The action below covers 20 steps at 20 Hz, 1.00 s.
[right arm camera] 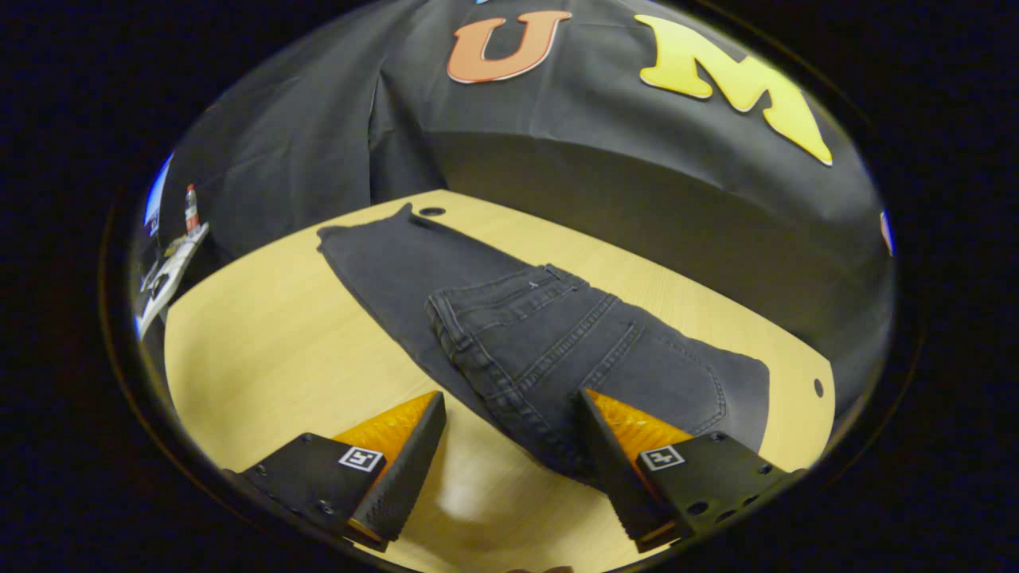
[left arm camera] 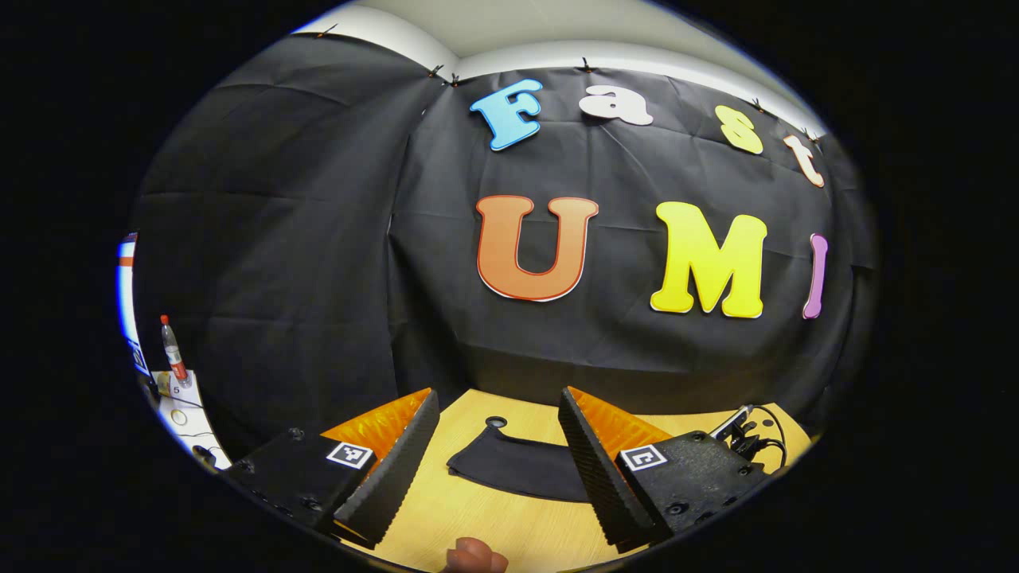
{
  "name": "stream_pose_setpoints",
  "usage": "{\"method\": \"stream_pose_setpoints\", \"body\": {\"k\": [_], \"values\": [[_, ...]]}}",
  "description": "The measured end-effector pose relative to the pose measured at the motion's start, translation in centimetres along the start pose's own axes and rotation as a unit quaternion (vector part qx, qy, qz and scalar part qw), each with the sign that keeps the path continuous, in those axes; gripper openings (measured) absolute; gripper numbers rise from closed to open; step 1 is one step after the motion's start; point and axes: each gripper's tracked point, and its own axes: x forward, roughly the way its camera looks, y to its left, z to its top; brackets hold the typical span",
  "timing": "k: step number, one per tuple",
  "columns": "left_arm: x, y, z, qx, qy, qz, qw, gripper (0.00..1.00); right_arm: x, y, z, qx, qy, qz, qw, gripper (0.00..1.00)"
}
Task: Grasp the waist and the cuffs of the jeans and fold them to make the two legs overlap; first hold the waist and fold one-third of the jeans toward the cuffs, then hold the cuffs and fold the remaining one-third in the same direction to finish folding.
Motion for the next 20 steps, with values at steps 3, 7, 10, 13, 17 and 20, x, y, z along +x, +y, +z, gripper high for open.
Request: {"method": "stream_pose_setpoints", "body": {"k": [3, 7, 10, 13, 17, 20], "values": [[0.8, 0.6, -1.1, -0.040, 0.017, 0.004, 0.999, 0.97, -0.7, 0.5, 2.0, -0.008, -0.026, 0.006, 1.000, 0.99], [2.5, 0.7, -3.9, -0.132, 0.066, -0.006, 0.989, 0.97, -3.3, -0.5, 6.6, 0.005, -0.079, 0.006, 0.997, 0.99], [4.2, 0.4, -6.8, -0.240, 0.111, -0.013, 0.964, 0.97, -6.3, -3.0, 10.2, 0.018, -0.124, -0.011, 0.992, 0.99], [6.8, 0.6, -10.4, -0.325, 0.156, -0.007, 0.933, 0.98, -9.8, -6.3, 13.7, 0.043, -0.170, -0.038, 0.984, 0.99], [9.8, 1.2, -14.3, -0.436, 0.205, 0.003, 0.877, 0.98, -15.0, -11.0, 17.2, 0.071, -0.229, -0.085, 0.967, 0.99], [12.3, 1.7, -18.1, -0.505, 0.242, 0.020, 0.828, 0.98, -18.4, -14.1, 18.3, 0.084, -0.252, -0.118, 0.957, 0.99]]}}
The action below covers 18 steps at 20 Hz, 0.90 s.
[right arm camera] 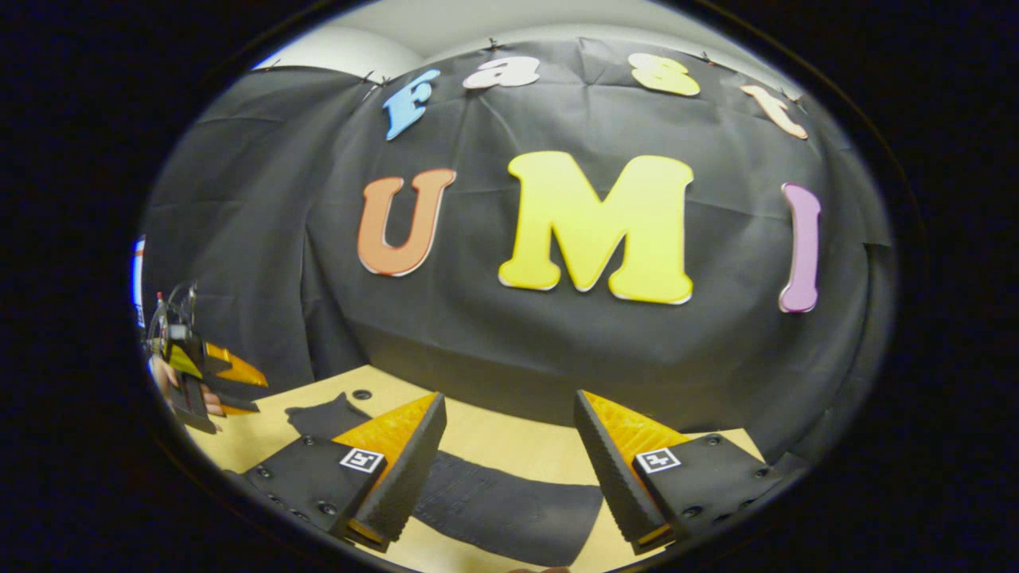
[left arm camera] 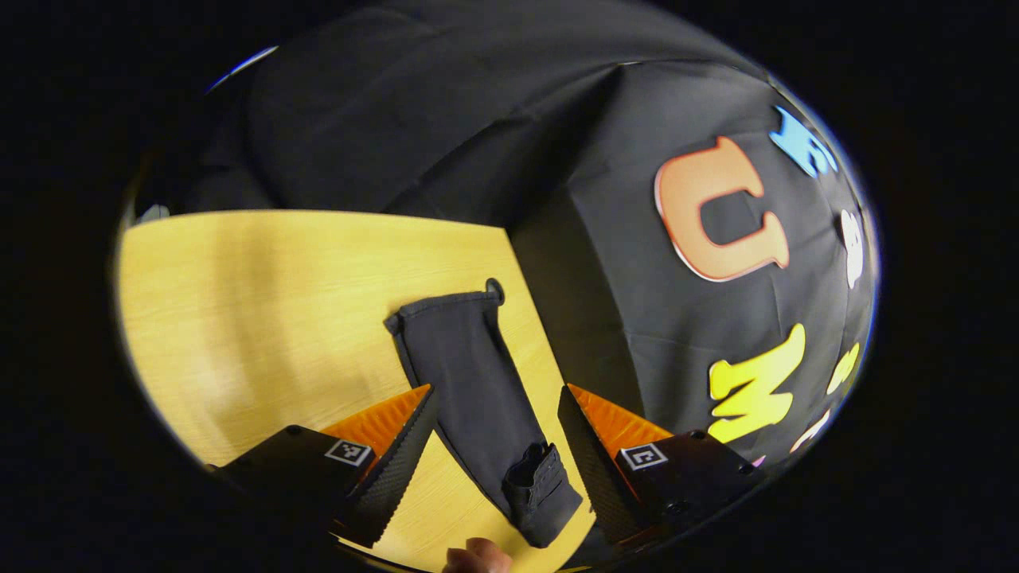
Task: Grasp the waist and the cuffs of the jeans and fold them to make the two legs overlap; first hold the waist and fold one-third of the jeans toward the cuffs, then hold the cuffs and fold the remaining one-third in the same direction to finish folding.
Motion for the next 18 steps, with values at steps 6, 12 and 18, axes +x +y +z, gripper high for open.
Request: {"method": "stream_pose_setpoints", "body": {"k": [6, 12, 18], "values": [[4.4, 3.3, 0.7, -0.078, 0.015, 0.022, 0.997, 0.98, -3.6, -7.4, 3.2, 0.009, -0.022, -0.078, 0.997, 0.99], [6.5, 6.0, 1.5, -0.103, 0.009, 0.050, 0.993, 0.98, -7.3, -12.3, 5.8, 0.002, -0.036, -0.138, 0.990, 0.98], [8.8, 5.0, 2.3, -0.114, -0.006, 0.028, 0.993, 0.97, -9.2, -15.0, 6.2, -0.002, -0.027, -0.171, 0.985, 0.99]]}}
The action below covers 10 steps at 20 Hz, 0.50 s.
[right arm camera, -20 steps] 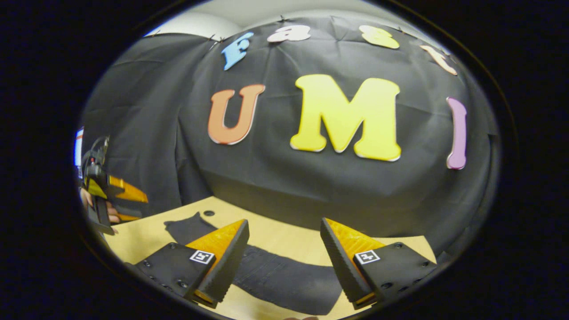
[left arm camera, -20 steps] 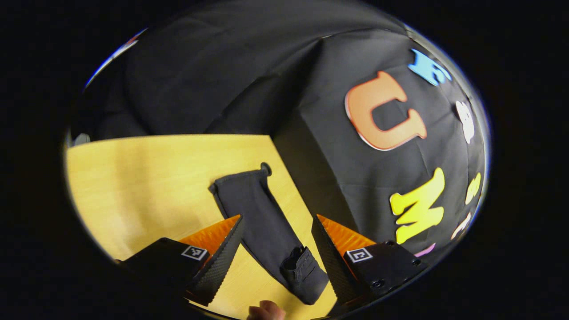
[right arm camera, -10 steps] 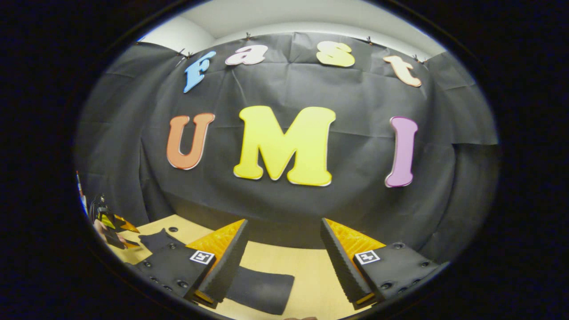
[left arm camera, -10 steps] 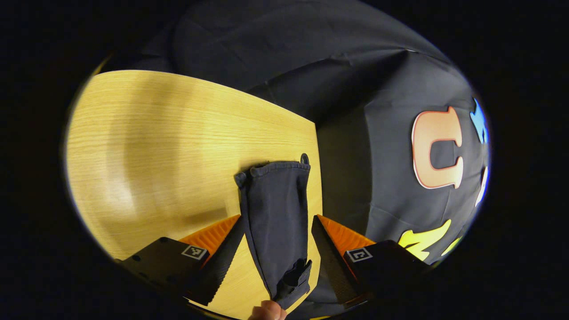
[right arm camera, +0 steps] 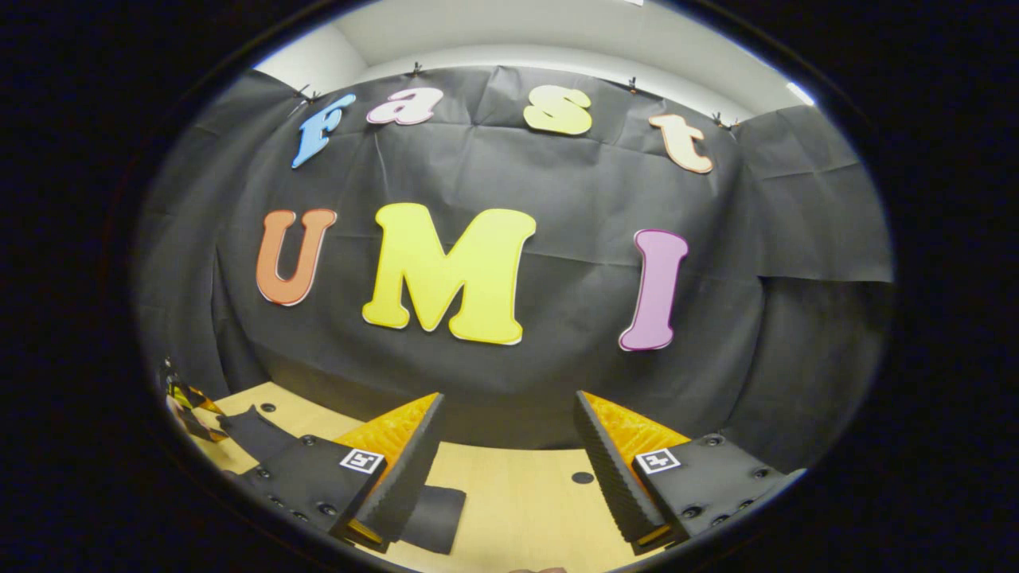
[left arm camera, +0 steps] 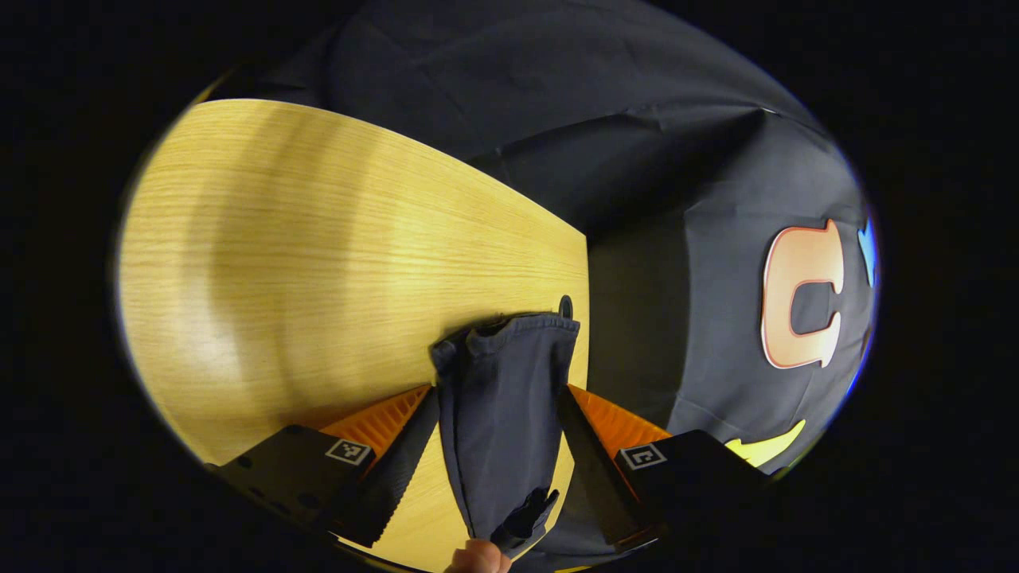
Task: Grasp the waist and the cuffs of the jeans and fold them to make the two legs overlap; first hold the waist and fold one-third of the jeans toward the cuffs, then hold the cuffs and fold the remaining one-third in the same direction to finish folding.
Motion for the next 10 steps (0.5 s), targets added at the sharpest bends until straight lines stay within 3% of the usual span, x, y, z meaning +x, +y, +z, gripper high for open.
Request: {"method": "stream_pose_setpoints", "body": {"k": [4, 6, 9, 10], "values": [[1.1, -0.1, 0.1, 0.005, 0.002, -0.008, 1.000, 0.97, -0.2, -1.0, -0.4, 0.002, 0.010, -0.012, 1.000, 0.99], [1.7, 1.8, 0.0, 0.009, 0.009, 0.014, 1.000, 0.65, -0.3, -1.2, -0.6, 0.003, 0.015, -0.014, 1.000, 0.99], [1.9, 1.9, 0.0, 0.037, -0.003, 0.008, 0.999, 0.16, -0.4, -1.5, -0.7, -0.003, 0.020, -0.017, 1.000, 0.99], [1.9, 2.1, 0.0, 0.060, -0.007, 0.011, 0.998, 0.09, -0.5, -1.6, -0.7, -0.004, 0.021, -0.018, 1.000, 0.99]]}}
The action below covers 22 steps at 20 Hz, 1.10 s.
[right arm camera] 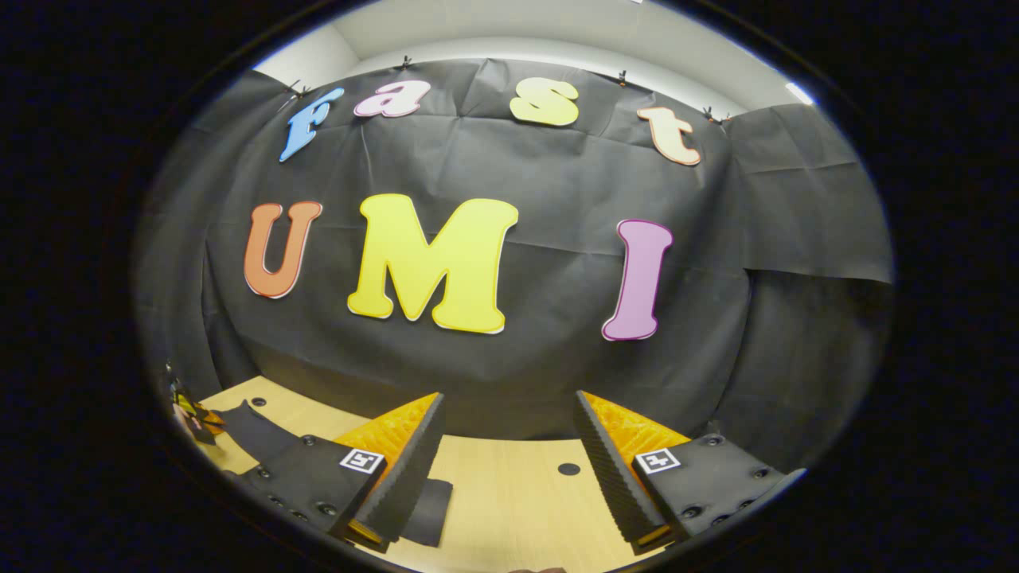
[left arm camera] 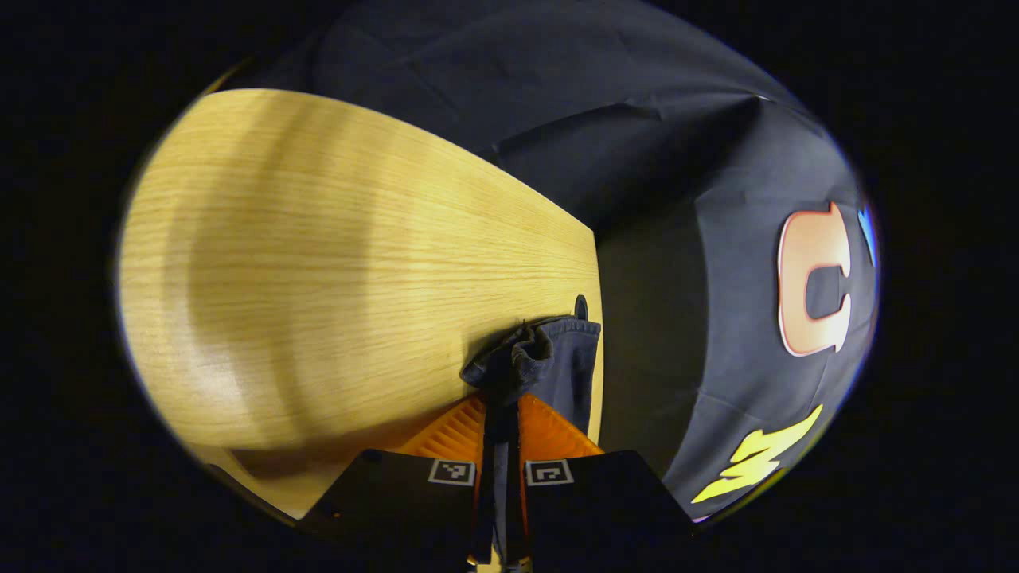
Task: Grasp the waist and the cuffs of the jeans and fold them to make the two legs overlap; first hold the waist and fold one-third of the jeans toward the cuffs, then hold the cuffs and fold the remaining one-third in the same direction to finish folding.
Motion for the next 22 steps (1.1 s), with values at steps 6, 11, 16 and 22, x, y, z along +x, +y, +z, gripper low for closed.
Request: {"method": "stream_pose_setpoints", "body": {"k": [6, 11, 16, 22], "values": [[-0.2, -0.4, 0.1, 0.063, -0.010, 0.016, 0.998, 0.03, -0.1, -0.7, 0.0, 0.003, 0.007, -0.005, 1.000, 0.99], [-1.9, -4.2, 0.2, 0.125, -0.039, -0.004, 0.991, 0.03, -0.4, -1.7, 0.2, 0.008, 0.005, -0.012, 1.000, 0.98], [-5.2, -10.9, -2.0, 0.244, -0.070, -0.047, 0.966, 0.03, -0.5, -3.2, -0.2, 0.033, 0.011, -0.019, 0.999, 0.99], [-7.9, -17.6, -5.1, 0.309, -0.080, -0.107, 0.942, 0.03, -1.6, -5.8, -0.6, 0.056, 0.012, -0.032, 0.998, 0.98]]}}
